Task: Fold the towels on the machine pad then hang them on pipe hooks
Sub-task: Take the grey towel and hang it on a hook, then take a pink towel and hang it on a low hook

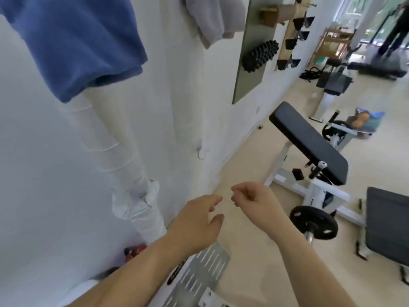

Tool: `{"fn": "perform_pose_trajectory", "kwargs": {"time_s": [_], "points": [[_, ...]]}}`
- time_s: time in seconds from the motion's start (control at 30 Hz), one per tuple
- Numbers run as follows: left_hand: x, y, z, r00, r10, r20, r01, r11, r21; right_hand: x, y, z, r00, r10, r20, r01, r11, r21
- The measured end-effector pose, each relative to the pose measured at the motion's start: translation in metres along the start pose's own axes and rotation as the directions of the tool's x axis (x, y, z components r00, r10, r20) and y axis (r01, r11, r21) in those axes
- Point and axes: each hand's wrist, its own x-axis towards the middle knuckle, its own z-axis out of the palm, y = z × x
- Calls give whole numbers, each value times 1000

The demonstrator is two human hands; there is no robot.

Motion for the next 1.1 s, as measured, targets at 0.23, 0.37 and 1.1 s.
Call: {"fn": "perform_pose_trajectory", "kwargs": {"time_s": [0.23, 0.37, 1.1], "points": [[-88, -31, 84, 957, 32, 289, -17, 998, -53, -157, 75, 32, 923, 353, -152, -344, 935, 80], [-138, -20, 143, 888, 29, 459, 37, 990, -134, -258, 122, 37, 813, 527, -249, -503, 850, 156], [-309, 142, 407, 437, 32, 899, -124, 992, 25, -555, 366, -69, 327, 878, -349, -807, 452, 381]]}}
